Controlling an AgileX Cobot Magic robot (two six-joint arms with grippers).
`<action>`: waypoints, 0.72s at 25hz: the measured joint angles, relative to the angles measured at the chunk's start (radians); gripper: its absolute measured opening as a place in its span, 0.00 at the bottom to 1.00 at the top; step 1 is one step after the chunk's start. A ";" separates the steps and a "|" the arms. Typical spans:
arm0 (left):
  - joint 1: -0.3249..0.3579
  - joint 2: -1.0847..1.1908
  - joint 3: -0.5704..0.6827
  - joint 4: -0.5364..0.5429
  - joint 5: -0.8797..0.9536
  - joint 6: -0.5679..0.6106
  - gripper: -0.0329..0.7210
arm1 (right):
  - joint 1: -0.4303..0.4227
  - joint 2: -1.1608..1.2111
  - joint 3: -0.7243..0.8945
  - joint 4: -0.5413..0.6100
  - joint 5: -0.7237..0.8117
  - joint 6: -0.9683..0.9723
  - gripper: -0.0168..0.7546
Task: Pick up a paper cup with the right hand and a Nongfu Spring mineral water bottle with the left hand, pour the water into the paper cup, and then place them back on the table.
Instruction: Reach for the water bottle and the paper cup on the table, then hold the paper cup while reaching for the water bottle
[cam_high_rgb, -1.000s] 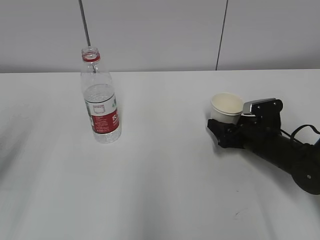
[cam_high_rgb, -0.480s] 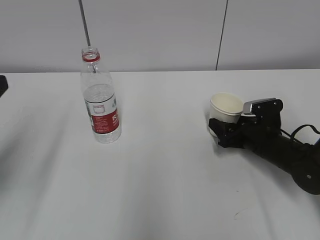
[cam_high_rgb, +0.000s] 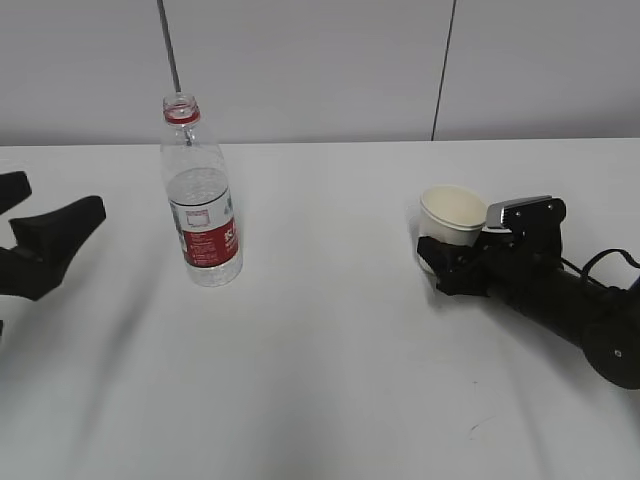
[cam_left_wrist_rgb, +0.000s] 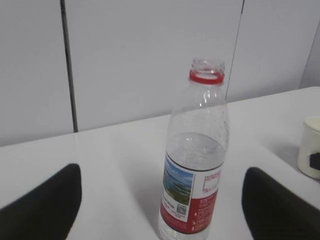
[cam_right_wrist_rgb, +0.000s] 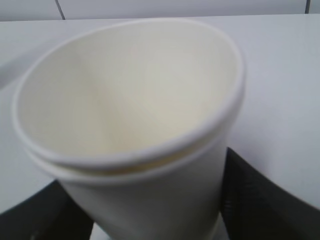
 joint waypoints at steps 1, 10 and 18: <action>0.000 0.043 -0.001 0.004 -0.033 0.008 0.83 | 0.000 0.000 0.000 0.000 0.000 0.000 0.68; -0.003 0.333 -0.075 0.052 -0.076 0.066 0.83 | 0.000 0.000 0.000 0.000 -0.002 0.000 0.67; -0.099 0.482 -0.232 0.051 -0.084 0.067 0.83 | 0.000 0.000 0.000 0.000 -0.002 0.000 0.67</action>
